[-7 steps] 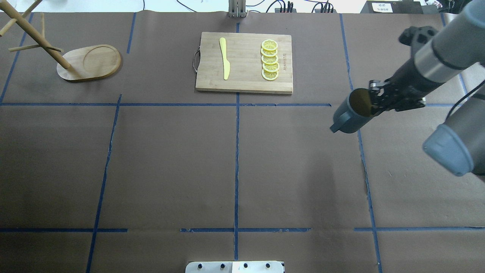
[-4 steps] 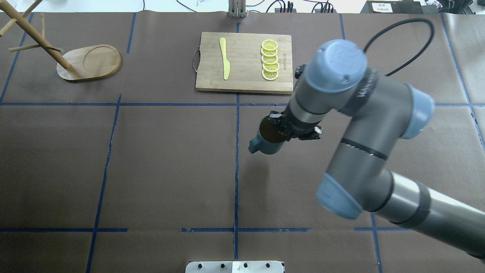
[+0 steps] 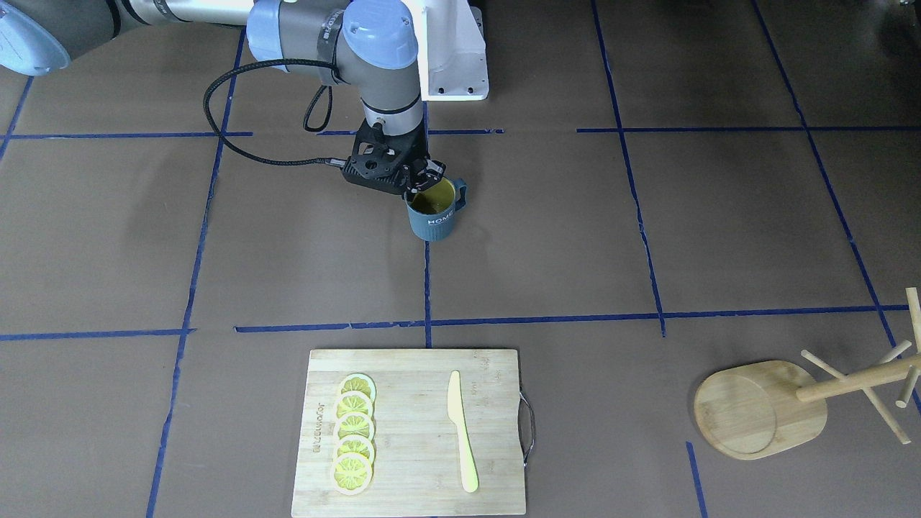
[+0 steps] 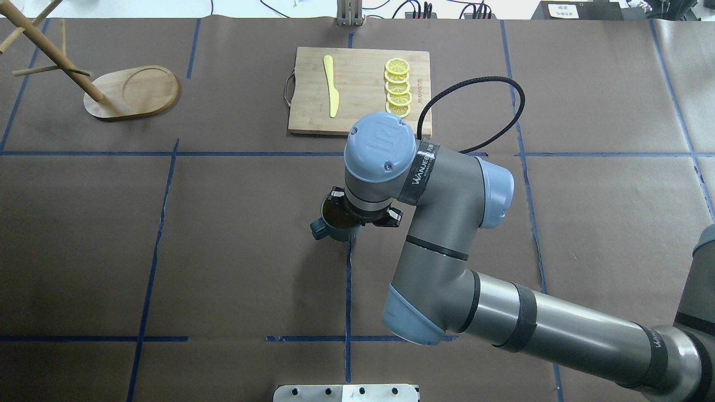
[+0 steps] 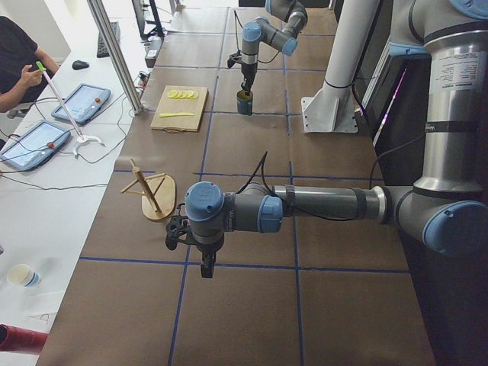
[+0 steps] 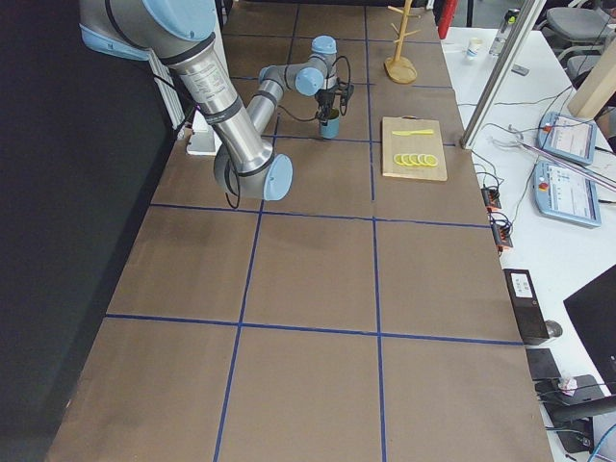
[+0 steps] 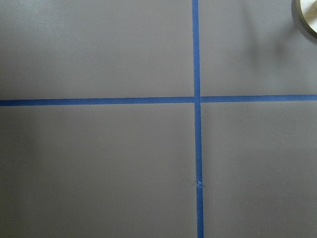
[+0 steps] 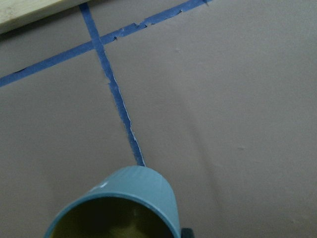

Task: Hang cup on storage rack
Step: 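Carry the blue mug with the right gripper to the table center and set it down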

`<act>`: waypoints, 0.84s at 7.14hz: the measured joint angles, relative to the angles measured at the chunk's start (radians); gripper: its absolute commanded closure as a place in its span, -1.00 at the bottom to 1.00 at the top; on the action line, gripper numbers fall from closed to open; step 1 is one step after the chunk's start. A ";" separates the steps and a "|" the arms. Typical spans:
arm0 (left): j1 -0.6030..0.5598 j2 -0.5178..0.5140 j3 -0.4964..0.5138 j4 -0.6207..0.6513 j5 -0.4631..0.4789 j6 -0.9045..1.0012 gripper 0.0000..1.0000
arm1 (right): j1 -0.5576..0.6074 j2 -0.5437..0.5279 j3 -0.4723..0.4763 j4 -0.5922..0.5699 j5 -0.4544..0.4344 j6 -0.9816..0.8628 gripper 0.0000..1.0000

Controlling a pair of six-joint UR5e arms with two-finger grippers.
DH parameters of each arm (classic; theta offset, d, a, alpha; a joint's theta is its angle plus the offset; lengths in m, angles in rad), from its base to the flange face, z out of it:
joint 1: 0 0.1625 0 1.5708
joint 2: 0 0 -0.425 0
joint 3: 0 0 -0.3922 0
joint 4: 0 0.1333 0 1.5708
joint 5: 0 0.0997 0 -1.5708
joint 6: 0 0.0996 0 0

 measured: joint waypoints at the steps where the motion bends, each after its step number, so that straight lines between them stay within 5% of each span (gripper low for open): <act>1: 0.000 -0.001 0.000 0.000 0.000 0.000 -1.00 | -0.005 0.001 -0.003 0.001 -0.002 0.007 -0.08; 2: 0.000 -0.002 0.000 0.000 0.000 0.000 -1.00 | -0.011 0.000 -0.006 0.002 -0.003 0.011 -0.98; 6: 0.000 -0.005 -0.004 0.000 0.000 0.000 -1.00 | -0.018 0.000 -0.001 0.013 -0.001 0.011 -0.99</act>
